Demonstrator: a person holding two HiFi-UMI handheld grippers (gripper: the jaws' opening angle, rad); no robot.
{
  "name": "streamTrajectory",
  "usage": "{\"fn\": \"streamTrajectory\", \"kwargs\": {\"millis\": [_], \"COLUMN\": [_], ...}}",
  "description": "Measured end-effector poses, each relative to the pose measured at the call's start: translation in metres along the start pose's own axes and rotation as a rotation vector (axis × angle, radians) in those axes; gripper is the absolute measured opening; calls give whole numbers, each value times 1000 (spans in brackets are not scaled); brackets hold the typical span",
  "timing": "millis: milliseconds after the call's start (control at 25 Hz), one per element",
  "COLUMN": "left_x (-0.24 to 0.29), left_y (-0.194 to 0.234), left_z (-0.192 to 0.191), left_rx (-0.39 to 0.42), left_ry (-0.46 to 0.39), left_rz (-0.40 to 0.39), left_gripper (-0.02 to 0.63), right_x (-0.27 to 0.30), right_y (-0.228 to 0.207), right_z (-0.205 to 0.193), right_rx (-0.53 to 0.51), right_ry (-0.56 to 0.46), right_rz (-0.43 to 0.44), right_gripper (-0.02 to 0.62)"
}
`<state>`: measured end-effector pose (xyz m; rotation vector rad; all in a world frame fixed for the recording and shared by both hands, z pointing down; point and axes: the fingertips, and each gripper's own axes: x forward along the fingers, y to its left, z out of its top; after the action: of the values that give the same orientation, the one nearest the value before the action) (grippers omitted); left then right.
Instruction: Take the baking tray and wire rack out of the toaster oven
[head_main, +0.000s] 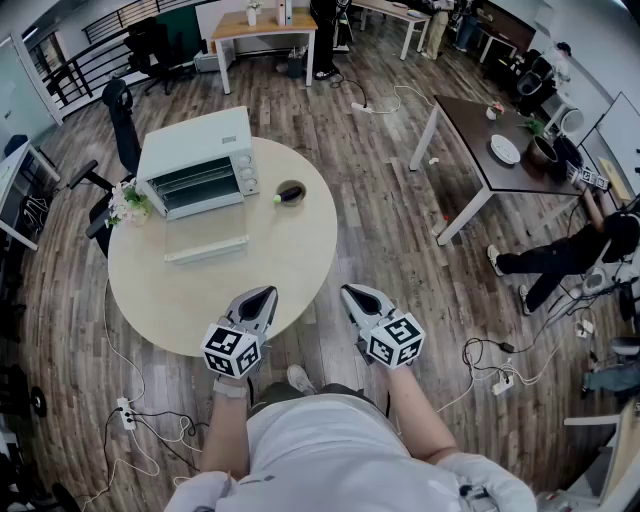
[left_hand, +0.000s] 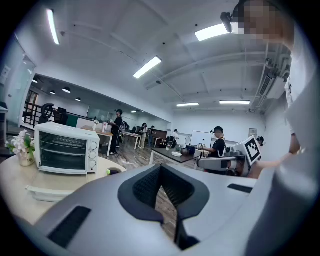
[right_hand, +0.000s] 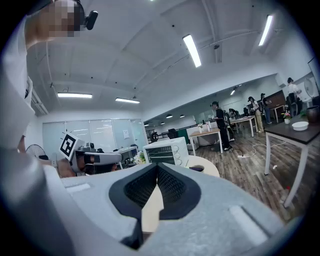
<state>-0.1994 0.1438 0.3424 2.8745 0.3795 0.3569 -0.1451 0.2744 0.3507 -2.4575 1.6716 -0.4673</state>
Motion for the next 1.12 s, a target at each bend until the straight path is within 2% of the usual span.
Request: {"fn": "streamTrajectory", "kwargs": {"millis": [160,440,600,720,960,1120], "left_x": [-2,9,13,14,22,34], "left_y": [20,61,77,89,127,157], "left_z": [0,6,1,-7,-17,-19], "left_rx": [-30,-32,-48,-69,-108,-149], "left_ry": [-4,-25,-18,-4,22,36], "left_rz": [10,30,32,48,118,212], "left_gripper": [-3,-2,-2,-2,-2,-2], "right_x": [23,63,77,90,135,174], "right_y": [3,-3,-12,-18,-41,-61], "right_z": [3,10,13,6,-3,0], "right_rx": [-10,-37,-2,19,58,70], "right_ry": [12,23,-7,11,54,94], "right_rz": [20,40,41,42,71,145], "right_gripper": [6,6,6,7,6,6]}}
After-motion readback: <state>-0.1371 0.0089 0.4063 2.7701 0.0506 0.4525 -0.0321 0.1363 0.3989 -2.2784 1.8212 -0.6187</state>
